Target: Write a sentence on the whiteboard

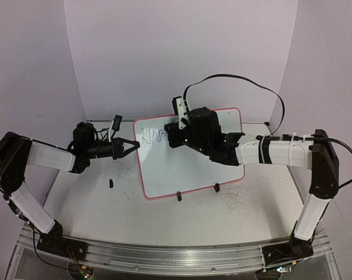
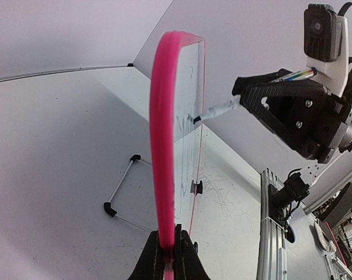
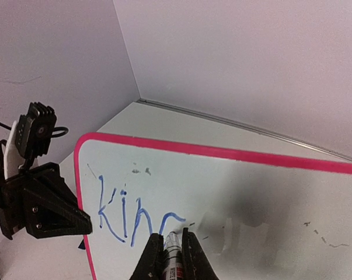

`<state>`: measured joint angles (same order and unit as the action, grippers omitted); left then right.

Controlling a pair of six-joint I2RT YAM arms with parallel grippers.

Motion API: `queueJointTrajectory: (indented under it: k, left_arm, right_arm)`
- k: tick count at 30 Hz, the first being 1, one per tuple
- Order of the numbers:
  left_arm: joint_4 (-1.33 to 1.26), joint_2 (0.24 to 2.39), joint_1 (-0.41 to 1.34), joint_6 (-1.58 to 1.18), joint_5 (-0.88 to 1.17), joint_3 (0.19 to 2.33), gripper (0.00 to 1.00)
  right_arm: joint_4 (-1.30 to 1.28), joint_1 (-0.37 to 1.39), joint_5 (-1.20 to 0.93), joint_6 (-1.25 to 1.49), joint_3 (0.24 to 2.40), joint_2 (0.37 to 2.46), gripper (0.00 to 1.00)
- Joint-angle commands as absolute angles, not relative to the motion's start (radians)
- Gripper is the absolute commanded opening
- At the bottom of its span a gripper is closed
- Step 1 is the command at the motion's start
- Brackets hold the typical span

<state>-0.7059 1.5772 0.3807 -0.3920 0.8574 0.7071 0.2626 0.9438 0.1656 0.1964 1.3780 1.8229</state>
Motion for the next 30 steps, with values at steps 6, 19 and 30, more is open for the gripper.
queueJointTrajectory:
  k: [6, 19, 30]
  left_arm:
    - [-0.722, 1.565, 0.397, -0.344, 0.902, 0.738, 0.00]
    - [-0.720, 1.560, 0.398, -0.341, 0.901, 0.736, 0.00]
    - [-0.719, 1.563, 0.397, -0.341, 0.896, 0.742, 0.00]
  right_arm:
    - [0.268, 0.908, 0.232, 0.156, 1.466, 1.842, 0.00]
    - [0.268, 0.907, 0.224, 0.150, 1.486, 1.860, 0.00]
    - [0.268, 0.928, 0.205, 0.201, 1.380, 1.829, 0.00]
